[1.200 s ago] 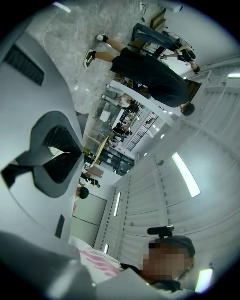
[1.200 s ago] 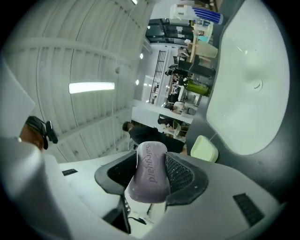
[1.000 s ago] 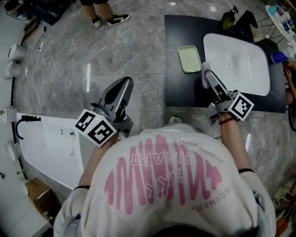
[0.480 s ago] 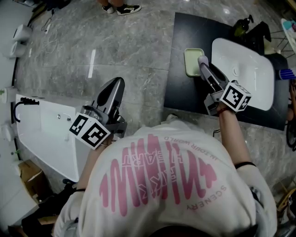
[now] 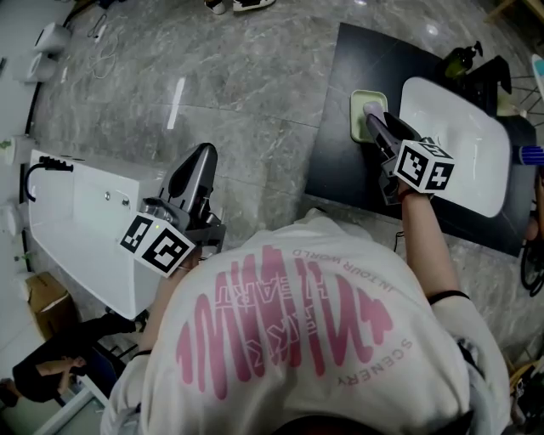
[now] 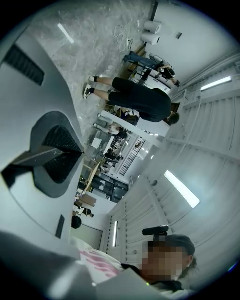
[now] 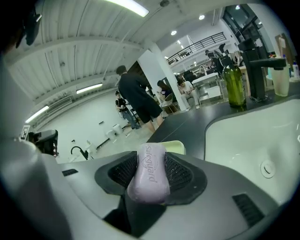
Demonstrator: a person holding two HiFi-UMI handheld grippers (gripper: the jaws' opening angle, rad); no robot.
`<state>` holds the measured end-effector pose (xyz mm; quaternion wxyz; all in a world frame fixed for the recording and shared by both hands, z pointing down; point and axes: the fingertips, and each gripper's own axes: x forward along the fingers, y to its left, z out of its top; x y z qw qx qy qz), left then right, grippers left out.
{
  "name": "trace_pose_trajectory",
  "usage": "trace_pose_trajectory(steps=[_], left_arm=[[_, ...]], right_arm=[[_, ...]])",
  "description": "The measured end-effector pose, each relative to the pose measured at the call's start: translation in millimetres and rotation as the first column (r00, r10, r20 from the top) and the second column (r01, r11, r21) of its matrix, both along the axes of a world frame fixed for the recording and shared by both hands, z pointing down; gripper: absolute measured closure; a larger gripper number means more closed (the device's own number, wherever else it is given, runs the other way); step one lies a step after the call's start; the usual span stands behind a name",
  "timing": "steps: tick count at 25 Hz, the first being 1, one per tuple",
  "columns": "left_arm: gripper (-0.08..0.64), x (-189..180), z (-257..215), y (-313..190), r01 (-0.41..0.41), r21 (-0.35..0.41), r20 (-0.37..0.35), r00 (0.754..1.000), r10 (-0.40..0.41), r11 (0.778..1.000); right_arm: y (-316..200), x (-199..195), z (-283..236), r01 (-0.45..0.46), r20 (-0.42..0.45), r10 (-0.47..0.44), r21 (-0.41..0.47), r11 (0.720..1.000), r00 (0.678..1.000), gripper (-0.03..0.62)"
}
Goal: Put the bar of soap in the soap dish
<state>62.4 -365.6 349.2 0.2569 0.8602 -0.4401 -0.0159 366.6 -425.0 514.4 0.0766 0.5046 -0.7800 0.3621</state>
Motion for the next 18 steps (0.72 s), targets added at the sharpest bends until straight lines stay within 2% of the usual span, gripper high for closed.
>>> trace_pose_trajectory(steps=[6,11,18], left_arm=[[0.551,-13,-2,0,0.035,-0.001,0.003,0.999,-0.035,0.999],[0.551,-16,-2,2,0.046,0.000,0.004,0.999,-0.046,0.999],[0.551,-19,-5,5,0.056,0.012,0.008,0.998,-0.056,0.998]], right_arm=[[-8,-7,12,0.043,-0.150,-0.048,-0.038,0.998,0.987,0.394],[-12,-9,19,0.079,-0.286,-0.091,-0.055,0.995,0.954,0.394],[-13,-11,21,0.106,-0.333,-0.119,-0.057,0.993,0.935,0.394]])
